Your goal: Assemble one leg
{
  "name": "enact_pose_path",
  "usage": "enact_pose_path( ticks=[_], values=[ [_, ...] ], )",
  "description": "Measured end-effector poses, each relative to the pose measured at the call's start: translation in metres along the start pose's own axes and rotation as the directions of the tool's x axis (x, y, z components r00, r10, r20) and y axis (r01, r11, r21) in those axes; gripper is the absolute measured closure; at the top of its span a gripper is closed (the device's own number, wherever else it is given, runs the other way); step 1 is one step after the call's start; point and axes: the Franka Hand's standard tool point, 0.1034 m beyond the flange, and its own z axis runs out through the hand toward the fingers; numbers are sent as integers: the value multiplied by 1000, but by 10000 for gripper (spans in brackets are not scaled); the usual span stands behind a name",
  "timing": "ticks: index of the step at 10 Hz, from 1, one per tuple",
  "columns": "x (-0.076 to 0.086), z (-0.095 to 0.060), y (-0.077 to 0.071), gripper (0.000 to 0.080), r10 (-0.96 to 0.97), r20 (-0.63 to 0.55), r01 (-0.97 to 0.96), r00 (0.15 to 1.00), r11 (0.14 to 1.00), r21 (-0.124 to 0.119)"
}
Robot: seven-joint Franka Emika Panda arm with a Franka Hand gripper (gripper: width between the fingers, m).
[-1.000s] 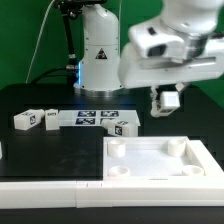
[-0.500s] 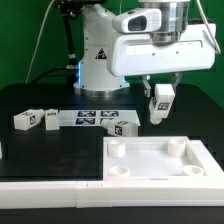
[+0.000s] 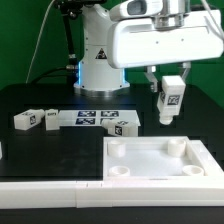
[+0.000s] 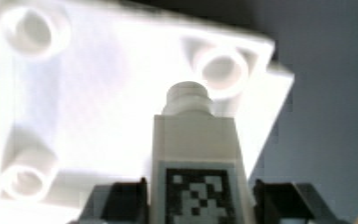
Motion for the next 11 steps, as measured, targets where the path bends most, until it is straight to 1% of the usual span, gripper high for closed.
enact_pose_path(
  ticks=[1, 3, 4, 5, 8, 10, 11],
  values=[
    [10, 4, 1, 510, 2, -9, -2, 1000, 1000, 3],
    [31, 15, -5, 509, 13, -24, -13, 1000, 1000, 14],
    [44, 21, -5, 509, -35, -48, 36, 998, 999, 13],
    [53, 29, -2, 509, -82, -78, 83, 994, 997, 8],
    [51, 29, -3, 509, -71, -73, 72, 995, 997, 10],
    [54, 29, -1, 509, -75, -114, 75, 991, 997, 1],
    [52, 30, -2, 509, -75, -108, 76, 991, 997, 2]
  ],
)
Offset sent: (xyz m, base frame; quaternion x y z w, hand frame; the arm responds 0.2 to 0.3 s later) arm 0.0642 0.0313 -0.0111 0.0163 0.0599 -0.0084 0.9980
